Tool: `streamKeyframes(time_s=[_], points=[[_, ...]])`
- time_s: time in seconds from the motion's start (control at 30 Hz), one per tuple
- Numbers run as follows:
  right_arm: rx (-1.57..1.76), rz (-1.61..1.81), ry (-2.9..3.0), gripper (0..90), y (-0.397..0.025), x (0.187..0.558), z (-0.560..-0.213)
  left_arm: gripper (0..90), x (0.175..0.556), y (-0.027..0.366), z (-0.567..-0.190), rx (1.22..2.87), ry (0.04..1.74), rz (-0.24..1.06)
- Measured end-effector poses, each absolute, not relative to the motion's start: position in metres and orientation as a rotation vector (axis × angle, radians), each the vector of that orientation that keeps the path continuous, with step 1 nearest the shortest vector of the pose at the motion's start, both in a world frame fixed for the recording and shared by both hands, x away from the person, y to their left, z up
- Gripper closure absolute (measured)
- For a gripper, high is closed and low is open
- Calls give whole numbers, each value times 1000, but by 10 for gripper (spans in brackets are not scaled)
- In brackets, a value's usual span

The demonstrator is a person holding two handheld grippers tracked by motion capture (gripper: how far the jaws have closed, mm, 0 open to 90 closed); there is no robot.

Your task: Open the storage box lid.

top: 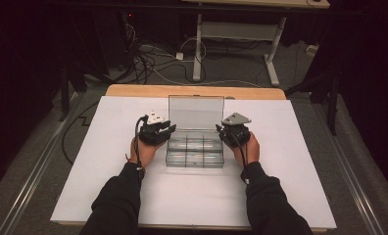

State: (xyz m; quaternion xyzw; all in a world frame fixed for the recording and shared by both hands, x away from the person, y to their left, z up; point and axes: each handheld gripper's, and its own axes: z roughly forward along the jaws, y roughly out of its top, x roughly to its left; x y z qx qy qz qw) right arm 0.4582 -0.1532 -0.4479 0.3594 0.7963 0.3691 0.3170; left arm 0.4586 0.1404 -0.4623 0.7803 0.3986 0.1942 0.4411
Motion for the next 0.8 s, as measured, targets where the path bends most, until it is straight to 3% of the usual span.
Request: streamKeyframes(time_s=[0.8], points=[[942, 925, 2071, 632, -149, 458, -450, 602, 458, 142, -467, 1892, 1014, 463]])
